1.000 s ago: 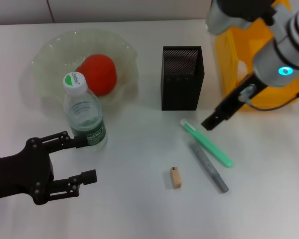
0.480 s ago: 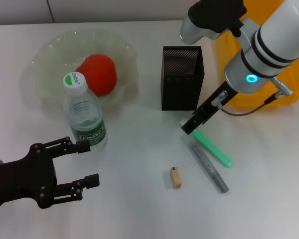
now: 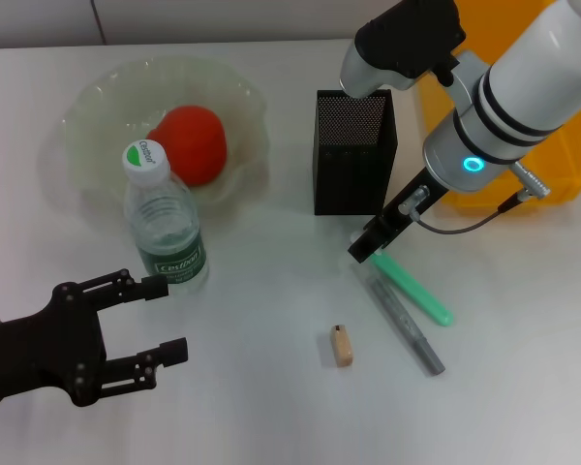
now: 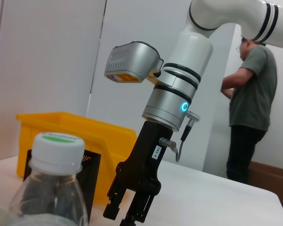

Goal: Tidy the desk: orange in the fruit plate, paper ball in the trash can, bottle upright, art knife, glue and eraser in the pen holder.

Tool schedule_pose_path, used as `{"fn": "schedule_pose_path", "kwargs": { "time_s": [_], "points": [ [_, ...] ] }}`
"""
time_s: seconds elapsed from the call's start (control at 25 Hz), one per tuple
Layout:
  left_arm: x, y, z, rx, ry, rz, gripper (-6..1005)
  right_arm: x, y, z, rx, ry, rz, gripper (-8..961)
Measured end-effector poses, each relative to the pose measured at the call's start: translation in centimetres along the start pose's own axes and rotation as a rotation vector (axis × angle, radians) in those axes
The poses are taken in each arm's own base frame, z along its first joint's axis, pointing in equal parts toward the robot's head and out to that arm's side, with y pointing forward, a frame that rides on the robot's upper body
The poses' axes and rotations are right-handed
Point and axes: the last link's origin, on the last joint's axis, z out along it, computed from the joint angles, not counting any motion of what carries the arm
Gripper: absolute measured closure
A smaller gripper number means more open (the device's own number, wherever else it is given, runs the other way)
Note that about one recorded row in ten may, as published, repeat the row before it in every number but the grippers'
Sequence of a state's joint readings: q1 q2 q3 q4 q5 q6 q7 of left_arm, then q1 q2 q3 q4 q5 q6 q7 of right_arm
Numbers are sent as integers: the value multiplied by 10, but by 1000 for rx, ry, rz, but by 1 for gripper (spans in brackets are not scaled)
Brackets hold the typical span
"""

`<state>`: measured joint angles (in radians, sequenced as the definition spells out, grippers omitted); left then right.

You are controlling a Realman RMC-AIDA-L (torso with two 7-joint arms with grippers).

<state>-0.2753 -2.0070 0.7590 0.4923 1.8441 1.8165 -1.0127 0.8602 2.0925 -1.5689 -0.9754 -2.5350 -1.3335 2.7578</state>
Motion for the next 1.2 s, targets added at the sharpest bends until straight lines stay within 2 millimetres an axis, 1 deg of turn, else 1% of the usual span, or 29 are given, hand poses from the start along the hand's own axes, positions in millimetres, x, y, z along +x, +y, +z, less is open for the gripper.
{"fn": "schedule_pose_path", "kwargs": {
  "time_s": [0.24,0.68,0.88,1.08,1.2],
  "points": [
    [-3,-1,2,16,-6,-5,233,-1,0,6,-3,-18,6,447],
    [-4,-2,4,22,-13,-11,234,-2,0,13,0,-26,2,499],
    [-3,-2,5,21,-13,-10,233,-1,1,17,7,-15,-9,503],
    [-3,-3,5,18,-14,-10,233,-1,1,20,14,-1,-20,633],
    [-3,-3,6,19,-15,-9,234,-1,2,21,17,2,-29,634]
  ]
}}
